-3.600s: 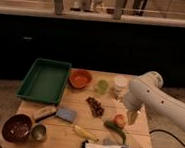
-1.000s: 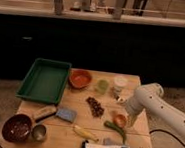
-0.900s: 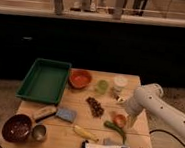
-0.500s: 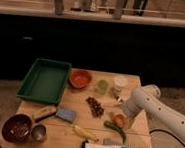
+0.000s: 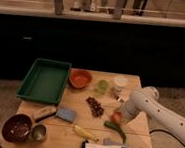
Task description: Place apple in paper cup
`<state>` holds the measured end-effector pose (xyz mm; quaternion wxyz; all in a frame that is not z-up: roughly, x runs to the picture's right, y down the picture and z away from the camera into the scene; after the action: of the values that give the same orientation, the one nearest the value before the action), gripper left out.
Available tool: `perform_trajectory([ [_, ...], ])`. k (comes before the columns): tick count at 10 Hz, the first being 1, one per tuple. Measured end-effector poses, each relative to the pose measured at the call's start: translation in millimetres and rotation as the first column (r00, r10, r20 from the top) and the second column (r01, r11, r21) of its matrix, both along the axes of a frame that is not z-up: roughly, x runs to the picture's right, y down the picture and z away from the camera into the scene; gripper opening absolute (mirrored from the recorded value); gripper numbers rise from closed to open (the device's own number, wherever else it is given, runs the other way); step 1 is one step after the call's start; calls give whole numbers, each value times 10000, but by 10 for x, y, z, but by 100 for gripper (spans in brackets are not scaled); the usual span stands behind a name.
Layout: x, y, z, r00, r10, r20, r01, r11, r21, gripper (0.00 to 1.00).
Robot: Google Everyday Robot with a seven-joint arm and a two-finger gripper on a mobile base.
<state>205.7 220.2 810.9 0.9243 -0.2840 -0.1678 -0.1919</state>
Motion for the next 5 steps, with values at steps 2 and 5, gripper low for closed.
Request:
perform_trajectory([
  [2,45,-27,-45,9999,-8,-146,9,10000,64,7],
  [5,105,-126,-154,9993,-48,-360,57,9997,249,0],
])
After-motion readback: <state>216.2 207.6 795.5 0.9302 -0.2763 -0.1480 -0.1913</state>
